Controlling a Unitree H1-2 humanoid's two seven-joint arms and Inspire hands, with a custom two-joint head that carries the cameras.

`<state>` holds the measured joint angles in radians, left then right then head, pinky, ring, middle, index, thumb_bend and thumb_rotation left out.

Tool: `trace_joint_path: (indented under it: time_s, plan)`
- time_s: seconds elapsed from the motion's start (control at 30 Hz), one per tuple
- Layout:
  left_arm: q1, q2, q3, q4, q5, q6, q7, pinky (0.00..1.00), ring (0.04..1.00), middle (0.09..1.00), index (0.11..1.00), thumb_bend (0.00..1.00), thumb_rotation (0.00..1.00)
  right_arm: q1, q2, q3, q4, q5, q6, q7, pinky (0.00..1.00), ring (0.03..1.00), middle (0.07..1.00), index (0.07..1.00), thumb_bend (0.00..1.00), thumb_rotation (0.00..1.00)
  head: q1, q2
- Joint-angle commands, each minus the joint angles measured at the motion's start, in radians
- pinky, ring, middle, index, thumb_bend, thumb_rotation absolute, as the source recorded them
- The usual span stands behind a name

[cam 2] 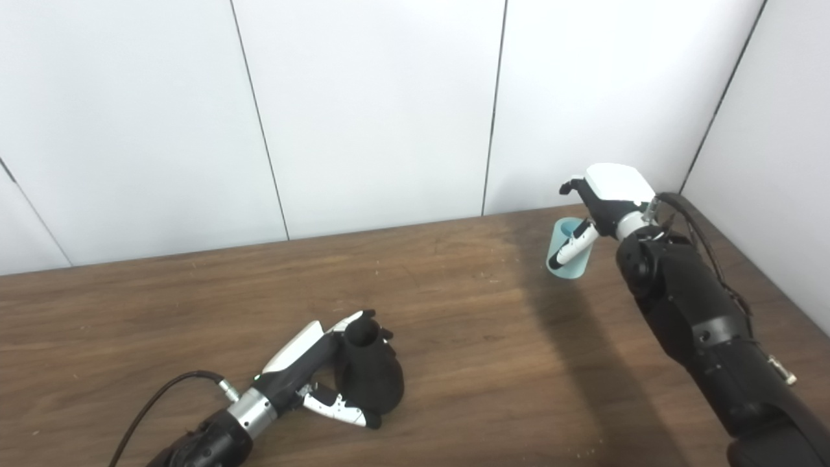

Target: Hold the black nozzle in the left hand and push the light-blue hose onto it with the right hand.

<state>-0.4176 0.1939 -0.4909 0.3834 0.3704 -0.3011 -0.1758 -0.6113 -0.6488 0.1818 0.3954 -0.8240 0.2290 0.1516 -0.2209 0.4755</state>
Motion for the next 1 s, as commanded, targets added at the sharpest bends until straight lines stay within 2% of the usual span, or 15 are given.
trace_joint_path:
  time_s: [0.0,0.27,0.97]
  plan:
    - [0.166,0.076,-0.046,0.185,0.094,0.121,-0.040,1.00,0.991,0.806,0.480,0.52,0.07,-0.094,-0.045,-0.005,-0.036,-0.005,-0.024,-0.033,0.70,0.809,0.848,0.780,1.00,0.28,0.001,0.001]
    - [0.167,0.075,-0.045,0.184,0.091,0.125,-0.042,1.00,0.991,0.811,0.480,0.52,0.07,-0.110,-0.047,0.013,0.001,-0.005,-0.034,-0.038,0.70,0.806,0.848,0.781,0.99,0.28,0.002,0.003]
    - [0.167,0.074,-0.044,0.179,0.089,0.136,-0.047,1.00,0.991,0.811,0.480,0.52,0.07,-0.124,-0.045,0.044,0.007,-0.013,0.001,-0.003,0.72,0.826,0.850,0.781,0.99,0.27,0.006,0.007]
